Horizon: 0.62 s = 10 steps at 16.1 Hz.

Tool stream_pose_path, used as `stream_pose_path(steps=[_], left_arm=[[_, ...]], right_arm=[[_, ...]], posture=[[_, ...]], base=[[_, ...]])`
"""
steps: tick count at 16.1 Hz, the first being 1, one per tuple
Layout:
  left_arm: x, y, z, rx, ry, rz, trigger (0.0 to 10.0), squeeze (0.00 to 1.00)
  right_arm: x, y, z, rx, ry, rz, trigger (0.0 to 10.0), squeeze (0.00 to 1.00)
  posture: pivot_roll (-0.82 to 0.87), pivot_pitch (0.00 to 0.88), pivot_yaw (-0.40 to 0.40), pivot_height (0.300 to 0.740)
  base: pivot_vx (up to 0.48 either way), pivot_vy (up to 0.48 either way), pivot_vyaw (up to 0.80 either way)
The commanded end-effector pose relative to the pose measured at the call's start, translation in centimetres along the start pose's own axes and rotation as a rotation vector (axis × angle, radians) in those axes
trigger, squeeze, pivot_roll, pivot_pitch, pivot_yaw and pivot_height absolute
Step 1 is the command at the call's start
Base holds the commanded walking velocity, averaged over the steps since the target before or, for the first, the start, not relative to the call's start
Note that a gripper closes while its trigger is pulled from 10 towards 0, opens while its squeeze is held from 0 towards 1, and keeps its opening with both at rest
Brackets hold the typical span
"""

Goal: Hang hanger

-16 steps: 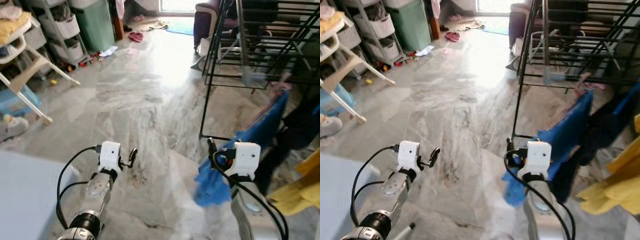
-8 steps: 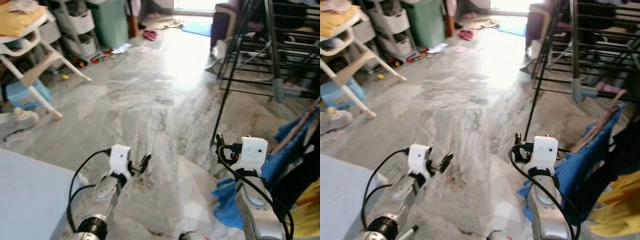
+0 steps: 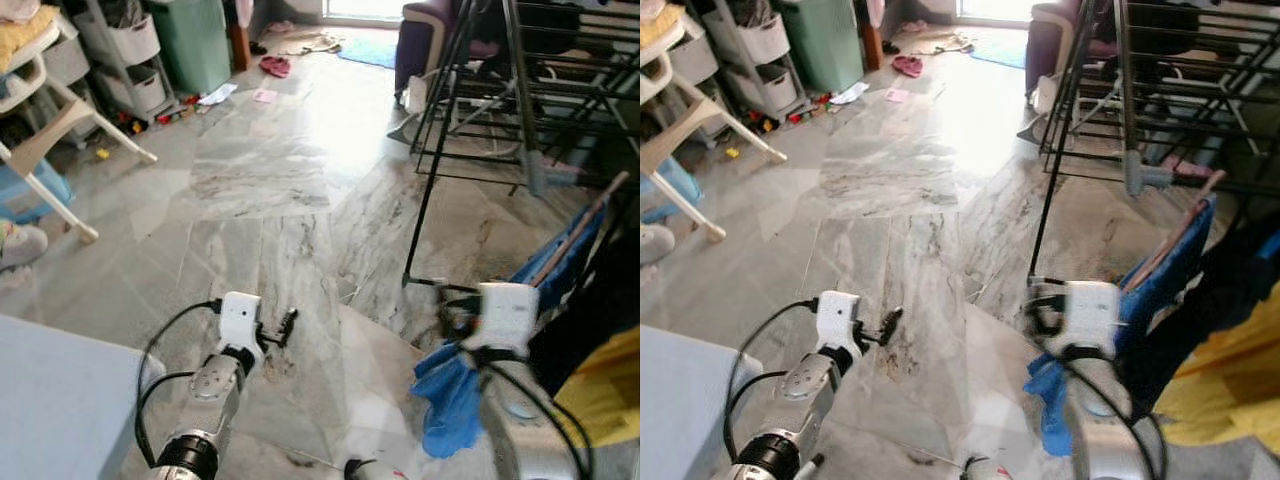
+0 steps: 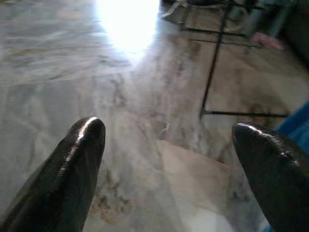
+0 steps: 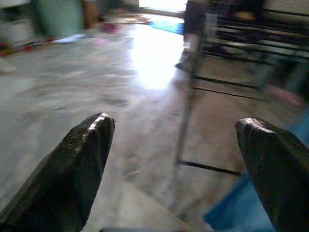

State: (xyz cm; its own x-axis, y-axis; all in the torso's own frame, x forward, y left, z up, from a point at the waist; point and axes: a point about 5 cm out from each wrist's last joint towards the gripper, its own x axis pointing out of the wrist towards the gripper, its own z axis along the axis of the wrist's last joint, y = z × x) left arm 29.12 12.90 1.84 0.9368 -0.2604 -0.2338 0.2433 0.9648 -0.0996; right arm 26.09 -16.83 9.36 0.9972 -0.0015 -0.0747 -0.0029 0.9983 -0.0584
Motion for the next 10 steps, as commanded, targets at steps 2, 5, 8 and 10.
stream_pose_path(steps=[2, 5, 8, 10], left_arm=[[-0.9, 0.9, -0.5, -0.018, -0.013, 0.08, 10.0, 0.0], [-2.4, 2.1, -1.5, -0.01, -0.015, 0.177, 10.0, 0.0], [-3.0, 2.9, -1.5, 0.007, -0.024, 0.211, 10.0, 0.0], [-3.2, 3.3, -1.5, 0.025, -0.018, 0.216, 10.0, 0.0]], right_arm=[[0.6, 0.8, 0.2, -0.012, 0.007, 0.091, 10.0, 0.0], [1.8, 2.0, 0.3, -0.037, 0.017, 0.179, 10.0, 0.0], [2.5, 2.9, 0.4, -0.052, 0.023, 0.221, 10.0, 0.0], [2.6, 2.9, -0.2, -0.044, 0.04, 0.192, 10.0, 0.0]], posture=[[-0.17, 0.111, -0.064, 0.74], [-0.11, 0.115, -0.106, 0.74], [-0.07, 0.119, -0.113, 0.74], [-0.08, 0.126, -0.091, 0.74]], base=[[0.0, 0.0, 0.0], [0.0, 0.0, 0.0], [0.0, 0.0, 0.0], [0.0, 0.0, 0.0]])
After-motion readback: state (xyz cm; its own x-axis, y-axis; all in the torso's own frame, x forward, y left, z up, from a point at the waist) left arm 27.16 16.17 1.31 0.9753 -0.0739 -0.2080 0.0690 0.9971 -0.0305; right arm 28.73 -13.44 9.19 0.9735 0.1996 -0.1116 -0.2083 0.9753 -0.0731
